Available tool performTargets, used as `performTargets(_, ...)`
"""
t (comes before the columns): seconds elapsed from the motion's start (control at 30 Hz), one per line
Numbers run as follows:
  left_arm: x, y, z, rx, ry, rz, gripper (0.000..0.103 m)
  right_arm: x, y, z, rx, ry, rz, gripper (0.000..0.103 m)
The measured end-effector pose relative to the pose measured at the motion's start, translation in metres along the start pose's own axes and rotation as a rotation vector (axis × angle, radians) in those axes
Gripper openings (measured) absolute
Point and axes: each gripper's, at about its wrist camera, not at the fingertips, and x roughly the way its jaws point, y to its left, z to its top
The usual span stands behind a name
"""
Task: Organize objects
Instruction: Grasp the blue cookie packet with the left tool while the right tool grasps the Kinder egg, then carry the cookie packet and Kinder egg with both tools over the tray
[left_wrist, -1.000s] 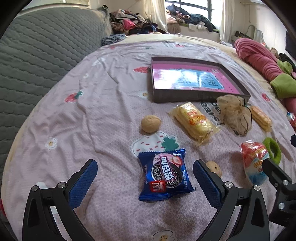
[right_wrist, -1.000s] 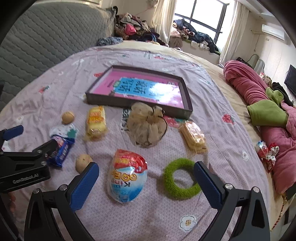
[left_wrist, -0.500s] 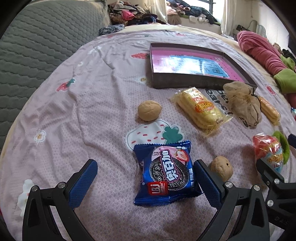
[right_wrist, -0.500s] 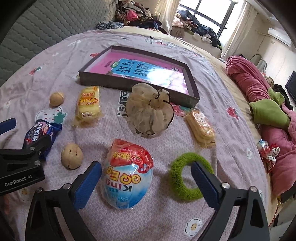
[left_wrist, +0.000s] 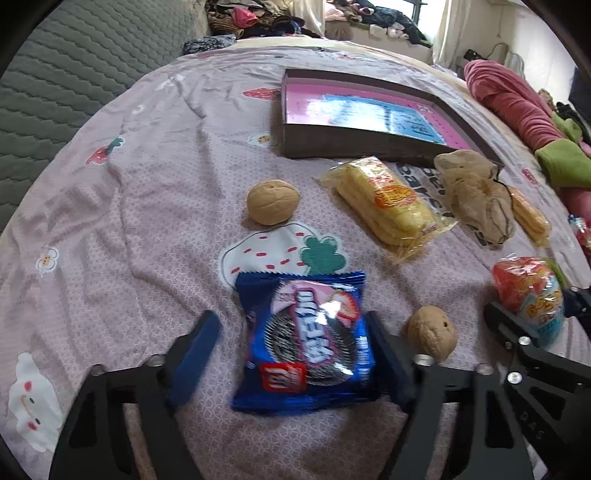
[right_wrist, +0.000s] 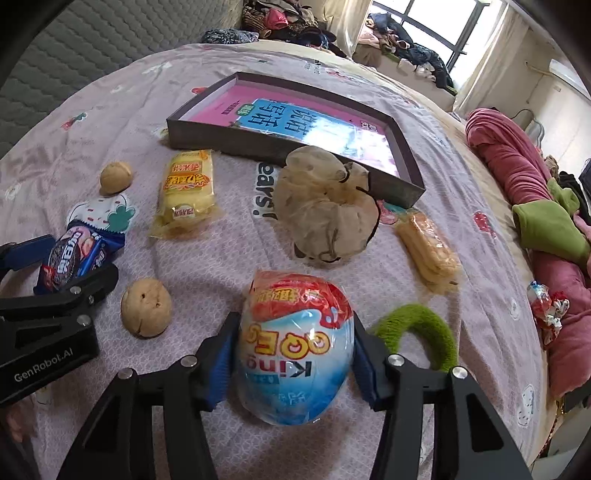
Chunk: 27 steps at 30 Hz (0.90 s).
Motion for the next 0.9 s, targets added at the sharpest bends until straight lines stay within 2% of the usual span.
performTargets(0.03,0.000,-0.001,0.000,0.001,0.001,-0.005,0.062,0.000,0.001,-0.001,-0.003,-0.006,0.002,0.054)
performTargets(0.17,-0.001,-0.002,-0.002,0.005,0.001,-0.008,0.059,-0.005,-0.003,-0.001,0.020,-0.022,0.038,0.054)
performTargets(0.4,-0.006,0.004,-0.003,-0.026,0.000,-0.052,0.058,-0.017,-0.011,-0.004,0.045,-0.047,0.071,0.054)
performTargets(0.9,-0.030,-0.009,-0.009,0.002,-0.040,-0.031,0.058,-0.027,-0.023,-0.018,0.082,-0.055,0.117,0.054)
